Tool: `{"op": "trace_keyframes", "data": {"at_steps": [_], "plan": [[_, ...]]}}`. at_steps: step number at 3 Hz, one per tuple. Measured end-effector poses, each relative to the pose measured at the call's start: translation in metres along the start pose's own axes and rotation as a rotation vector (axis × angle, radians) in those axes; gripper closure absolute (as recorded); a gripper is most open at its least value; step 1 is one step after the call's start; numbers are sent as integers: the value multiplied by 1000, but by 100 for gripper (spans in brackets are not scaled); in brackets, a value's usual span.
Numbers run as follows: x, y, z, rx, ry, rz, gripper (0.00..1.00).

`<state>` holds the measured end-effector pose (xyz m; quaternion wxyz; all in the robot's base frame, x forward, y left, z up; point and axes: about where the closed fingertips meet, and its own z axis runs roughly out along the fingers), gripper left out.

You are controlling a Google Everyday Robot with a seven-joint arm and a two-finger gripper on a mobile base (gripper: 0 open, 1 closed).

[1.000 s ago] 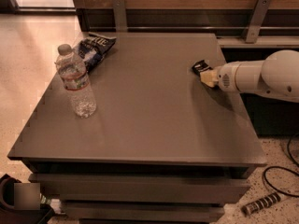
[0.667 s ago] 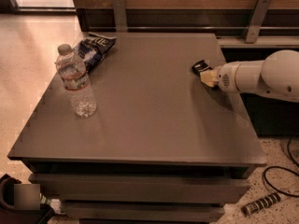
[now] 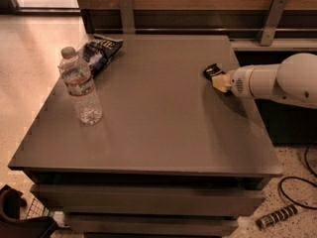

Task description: Move rxbar chocolate near blue chip bag

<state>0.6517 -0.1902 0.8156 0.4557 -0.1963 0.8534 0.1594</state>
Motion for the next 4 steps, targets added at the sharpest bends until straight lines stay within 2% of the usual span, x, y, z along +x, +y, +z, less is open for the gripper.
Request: {"op": "trace_keyframes", "data": {"at_steps": [4], "plan": [[0,0,0,0,0,0,100]]}}
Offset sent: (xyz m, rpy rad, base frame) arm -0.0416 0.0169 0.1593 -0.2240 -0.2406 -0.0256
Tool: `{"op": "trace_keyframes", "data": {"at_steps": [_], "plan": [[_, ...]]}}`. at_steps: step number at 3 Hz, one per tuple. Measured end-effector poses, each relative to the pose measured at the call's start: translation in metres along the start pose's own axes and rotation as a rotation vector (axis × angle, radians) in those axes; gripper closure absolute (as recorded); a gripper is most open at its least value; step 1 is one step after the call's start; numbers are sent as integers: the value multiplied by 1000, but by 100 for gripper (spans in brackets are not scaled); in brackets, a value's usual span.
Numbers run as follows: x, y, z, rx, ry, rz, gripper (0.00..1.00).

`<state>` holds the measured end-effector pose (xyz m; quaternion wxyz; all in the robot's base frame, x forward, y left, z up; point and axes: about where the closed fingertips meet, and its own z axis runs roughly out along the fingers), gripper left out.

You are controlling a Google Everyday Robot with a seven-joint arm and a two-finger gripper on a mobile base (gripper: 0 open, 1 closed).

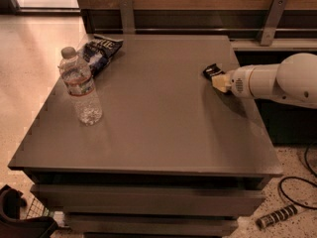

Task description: Move rxbar chocolate near blue chip bag

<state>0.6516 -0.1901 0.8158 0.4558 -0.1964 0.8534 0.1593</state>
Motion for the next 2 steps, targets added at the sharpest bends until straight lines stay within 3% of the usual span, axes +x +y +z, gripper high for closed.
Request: {"op": "trace_keyframes", "data": {"at_steps": [2], "plan": [[0,0,0,0,0,0,100]]}}
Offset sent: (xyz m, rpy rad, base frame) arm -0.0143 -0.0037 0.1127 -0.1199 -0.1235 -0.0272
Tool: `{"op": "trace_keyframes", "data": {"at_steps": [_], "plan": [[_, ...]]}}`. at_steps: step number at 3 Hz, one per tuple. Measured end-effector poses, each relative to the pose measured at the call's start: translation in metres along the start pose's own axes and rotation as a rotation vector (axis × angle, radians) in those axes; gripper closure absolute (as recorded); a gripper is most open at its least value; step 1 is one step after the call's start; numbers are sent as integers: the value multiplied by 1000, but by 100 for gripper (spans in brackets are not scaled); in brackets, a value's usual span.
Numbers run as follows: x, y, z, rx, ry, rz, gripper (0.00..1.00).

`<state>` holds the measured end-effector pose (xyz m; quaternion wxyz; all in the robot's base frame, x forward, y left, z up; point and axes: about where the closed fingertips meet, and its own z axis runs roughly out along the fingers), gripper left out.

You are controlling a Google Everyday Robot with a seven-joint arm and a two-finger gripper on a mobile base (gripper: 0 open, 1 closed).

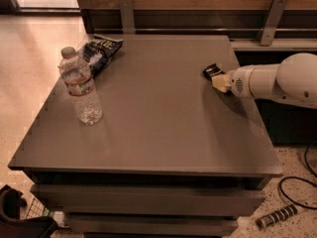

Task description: Move rxbar chocolate near blue chip bag

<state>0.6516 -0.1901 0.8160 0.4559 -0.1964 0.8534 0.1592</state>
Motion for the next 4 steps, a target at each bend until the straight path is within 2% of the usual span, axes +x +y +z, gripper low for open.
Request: {"op": "trace_keyframes", "data": {"at_steps": [2,3,4], "plan": [[-1,0,-1,1,-1,-1,100],[-27,7,-24,43,-23,-37,100],[-89,24,-77,136,-77,-116,100]]}}
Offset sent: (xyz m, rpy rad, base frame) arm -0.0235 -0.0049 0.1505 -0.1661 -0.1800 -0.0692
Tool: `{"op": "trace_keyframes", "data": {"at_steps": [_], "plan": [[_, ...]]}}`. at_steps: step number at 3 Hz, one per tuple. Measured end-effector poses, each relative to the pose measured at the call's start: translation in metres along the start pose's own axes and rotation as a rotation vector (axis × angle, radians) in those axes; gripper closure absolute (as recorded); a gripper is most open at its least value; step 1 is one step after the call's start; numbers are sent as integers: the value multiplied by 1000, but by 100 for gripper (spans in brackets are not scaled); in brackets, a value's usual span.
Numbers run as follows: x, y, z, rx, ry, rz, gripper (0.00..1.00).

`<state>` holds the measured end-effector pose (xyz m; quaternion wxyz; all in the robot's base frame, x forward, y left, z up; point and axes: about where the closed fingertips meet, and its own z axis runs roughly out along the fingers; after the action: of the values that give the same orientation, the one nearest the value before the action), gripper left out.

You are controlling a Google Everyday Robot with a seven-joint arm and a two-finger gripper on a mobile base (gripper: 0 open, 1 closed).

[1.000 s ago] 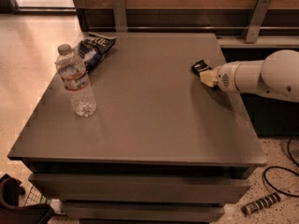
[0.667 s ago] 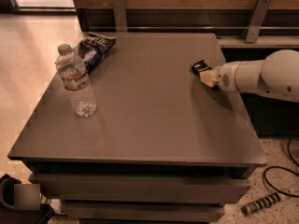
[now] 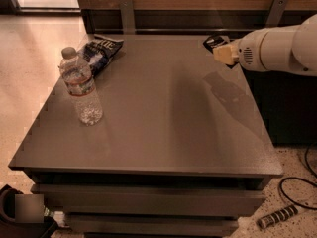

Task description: Move rxbar chocolate near blue chip bag

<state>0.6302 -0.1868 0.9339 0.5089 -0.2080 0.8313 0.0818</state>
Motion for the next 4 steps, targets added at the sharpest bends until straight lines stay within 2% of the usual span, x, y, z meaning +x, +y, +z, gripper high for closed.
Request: {"op": "trace_keyframes", "data": {"at_steps": [1,2,3,4], "plan": [[-25,2,-18,25,-20,-29,100],[-40,15,-11,-21,-14,-52,100],[-47,36,16,-111,10,-74,100],[-41,81,71,-278,65,-99,100]]}}
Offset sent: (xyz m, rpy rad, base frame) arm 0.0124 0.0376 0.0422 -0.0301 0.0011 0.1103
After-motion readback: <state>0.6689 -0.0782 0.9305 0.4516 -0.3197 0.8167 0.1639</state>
